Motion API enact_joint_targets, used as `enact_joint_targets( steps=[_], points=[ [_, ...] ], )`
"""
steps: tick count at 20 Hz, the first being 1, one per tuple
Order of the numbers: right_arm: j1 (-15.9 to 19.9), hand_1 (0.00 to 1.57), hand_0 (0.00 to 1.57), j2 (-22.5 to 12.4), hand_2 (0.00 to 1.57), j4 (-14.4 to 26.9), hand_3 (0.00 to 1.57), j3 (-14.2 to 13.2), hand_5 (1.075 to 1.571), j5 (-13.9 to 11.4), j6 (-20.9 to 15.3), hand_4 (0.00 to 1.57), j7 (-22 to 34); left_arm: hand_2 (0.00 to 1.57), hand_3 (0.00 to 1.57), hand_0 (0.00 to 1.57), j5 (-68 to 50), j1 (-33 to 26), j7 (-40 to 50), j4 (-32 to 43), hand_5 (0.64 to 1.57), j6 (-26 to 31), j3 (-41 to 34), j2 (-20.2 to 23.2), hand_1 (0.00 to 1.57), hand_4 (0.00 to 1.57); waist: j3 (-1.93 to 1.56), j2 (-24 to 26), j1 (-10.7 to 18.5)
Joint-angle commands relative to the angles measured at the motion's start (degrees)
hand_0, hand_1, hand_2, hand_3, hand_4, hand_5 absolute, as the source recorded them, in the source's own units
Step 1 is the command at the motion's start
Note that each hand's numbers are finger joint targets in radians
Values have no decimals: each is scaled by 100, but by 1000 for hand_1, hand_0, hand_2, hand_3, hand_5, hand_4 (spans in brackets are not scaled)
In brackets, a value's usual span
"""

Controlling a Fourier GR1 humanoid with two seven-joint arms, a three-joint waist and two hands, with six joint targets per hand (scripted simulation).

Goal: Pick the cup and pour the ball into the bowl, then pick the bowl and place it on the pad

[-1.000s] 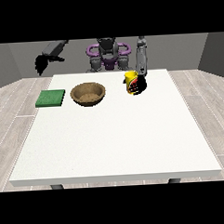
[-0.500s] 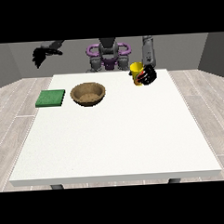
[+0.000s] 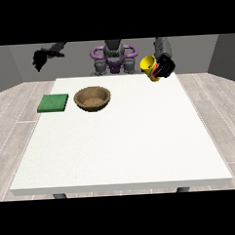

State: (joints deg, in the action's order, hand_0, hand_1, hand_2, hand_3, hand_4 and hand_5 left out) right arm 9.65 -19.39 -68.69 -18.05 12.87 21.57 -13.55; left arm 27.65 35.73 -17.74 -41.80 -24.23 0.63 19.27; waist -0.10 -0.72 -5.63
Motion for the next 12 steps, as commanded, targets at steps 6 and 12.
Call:
enact_joint_targets(
  steps=[6, 12],
  points=[
    [-39, 0, 0, -131, 0, 209, 0, 6, 1569, 94, 419, 0, -104, 1571, 1571, 1490, 1481, 494, 1577, 97, 1267, -578, 728, -212, 1490, 1512, 7, 108, -301],
    [-98, 0, 0, -85, 0, 625, 0, -27, 1570, 1, 427, 0, -380, 1571, 1571, 1559, 2997, 1328, 3043, 218, 1207, -345, 1692, -488, 1559, 1571, -6, 426, -321]
  ],
)
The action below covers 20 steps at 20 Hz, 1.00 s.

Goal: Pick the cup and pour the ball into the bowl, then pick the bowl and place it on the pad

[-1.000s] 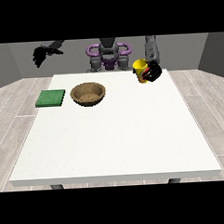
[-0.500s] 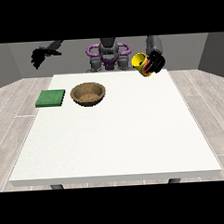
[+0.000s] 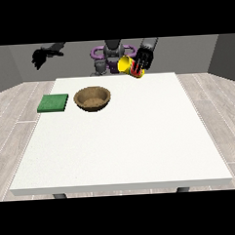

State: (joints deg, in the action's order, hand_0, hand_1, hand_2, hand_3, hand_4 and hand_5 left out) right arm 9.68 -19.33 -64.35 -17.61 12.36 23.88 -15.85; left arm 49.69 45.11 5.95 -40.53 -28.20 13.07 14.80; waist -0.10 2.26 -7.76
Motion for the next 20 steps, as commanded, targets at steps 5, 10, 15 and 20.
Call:
enact_joint_targets(
  steps=[5, 10, 15, 20],
  points=[
    [68, 0, 0, -220, 0, 410, 0, -118, 1571, -39, 137, 0, -166, 1571, 1571, 1514, 2016, 686, 1195, 177, 1378, 402, 1405, -413, 1514, 1413, -5, 162, 92],
    [383, 0, 0, -326, 0, 497, 0, -183, 1571, 122, 346, 0, -211, 1571, 1571, 1498, 2824, 1203, 1490, 504, 1056, 1206, 2020, -710, 1498, 1571, -1, -246, -154],
    [338, 0, 0, -152, 0, 582, 0, -65, 1570, 12, 235, 0, -187, 1571, 1571, 1522, 3984, 1333, 1687, 789, 1221, 1848, 3054, -852, 1522, 1510, -3, -1, -123],
    [445, 0, 0, -268, 0, 700, 0, -138, 1571, -27, 118, 0, -114, 1571, 1571, 1457, 4483, 1524, 1497, 799, 1178, 2440, 3414, -1054, 1457, 1509, 6, 19, 68]
  ],
)
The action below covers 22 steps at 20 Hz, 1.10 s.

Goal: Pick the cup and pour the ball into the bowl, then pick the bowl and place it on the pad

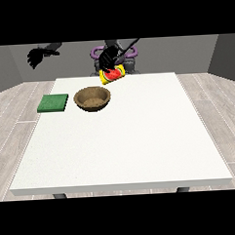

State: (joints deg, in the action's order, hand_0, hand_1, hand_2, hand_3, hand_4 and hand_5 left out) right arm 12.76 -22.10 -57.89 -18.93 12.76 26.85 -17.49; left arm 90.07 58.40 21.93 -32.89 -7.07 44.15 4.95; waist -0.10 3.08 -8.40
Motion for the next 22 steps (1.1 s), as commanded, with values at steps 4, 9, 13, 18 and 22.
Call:
enact_joint_targets(
  steps=[4, 9, 13, 18, 22],
  points=[
    [17, 0, 0, -125, 0, 112, 0, -117, 1570, 76, 16, 0, 79, 1571, 1571, 1446, 742, 104, -222, -59, 1129, 527, 276, -82, 1446, 1529, 8, 0, 189],
    [69, 0, 0, 214, 0, 103, 0, -53, 1565, 67, -507, 104, 586, 1571, 1571, 1480, -534, -234, -348, -743, 1222, -328, -1008, 14, 1480, 1495, 39, 190, 770],
    [-35, 0, 0, 253, 0, 37, 0, -94, 1567, 16, -695, 251, 540, 1571, 1571, 1296, -1906, -650, 87, -1233, 1156, -1039, -2450, -174, 1296, 1571, 80, 54, 1014],
    [195, 0, 0, 328, 0, -95, 0, -158, 1568, 115, -820, 364, 522, 0, 0, 558, -3902, -1547, -411, -2012, 1502, -2030, -3531, -484, 558, 891, 143, -516, 1101],
    [441, 0, 0, 671, 0, -257, 0, 0, 1568, 39, -1033, 303, 344, 0, 0, 0, -5835, -2204, -1215, -2696, 1550, -2210, -3715, -491, 0, 0, 131, -1023, 927]
  ],
)
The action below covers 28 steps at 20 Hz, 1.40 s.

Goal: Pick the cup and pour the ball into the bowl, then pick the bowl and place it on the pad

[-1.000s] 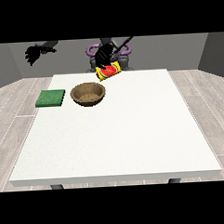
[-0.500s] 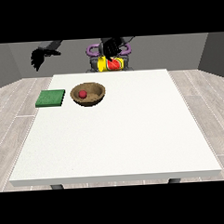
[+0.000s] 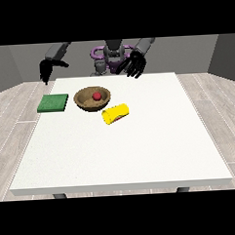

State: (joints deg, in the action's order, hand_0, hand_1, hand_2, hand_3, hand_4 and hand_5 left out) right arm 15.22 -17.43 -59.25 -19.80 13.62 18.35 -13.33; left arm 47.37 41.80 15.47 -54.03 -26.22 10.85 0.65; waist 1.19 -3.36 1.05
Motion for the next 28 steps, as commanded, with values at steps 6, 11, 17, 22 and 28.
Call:
enact_joint_targets(
  steps=[6, 11, 17, 22, 28],
  points=[
    [346, 0, 0, 805, 0, -206, 0, 206, 1571, -321, -1134, 213, -87, 0, 0, 0, -3697, -1361, -2140, -1462, 1565, 715, -215, -64, 0, 0, -86, -508, 497],
    [701, 0, 0, 985, 0, -54, 0, 204, 1569, -260, -1452, 313, -19, 0, 0, 0, -4007, -1677, -3170, -1308, 1563, 1387, -607, 84, 0, 0, -114, -750, 587],
    [961, 0, 0, 917, 0, 1107, 0, 35, 1567, -334, -1677, 257, -673, 0, 0, 0, -4141, -1844, -2859, -1858, 1565, 1986, -691, 465, 0, 0, -121, -620, 878],
    [1158, 0, 0, 820, 0, 1873, 0, 82, 1563, -364, -1587, 189, -1125, 0, 0, 0, -4141, -2048, -2621, -2105, 1566, 2088, -763, 509, 0, 0, -122, -562, 786],
    [1414, 0, 0, 889, 0, 2447, 0, 124, 1563, -357, -1512, 100, -1637, 0, 0, 0, -4247, -1775, -2644, -2104, 1566, 2207, -1105, 707, 0, 0, -122, -902, 656]
  ],
)
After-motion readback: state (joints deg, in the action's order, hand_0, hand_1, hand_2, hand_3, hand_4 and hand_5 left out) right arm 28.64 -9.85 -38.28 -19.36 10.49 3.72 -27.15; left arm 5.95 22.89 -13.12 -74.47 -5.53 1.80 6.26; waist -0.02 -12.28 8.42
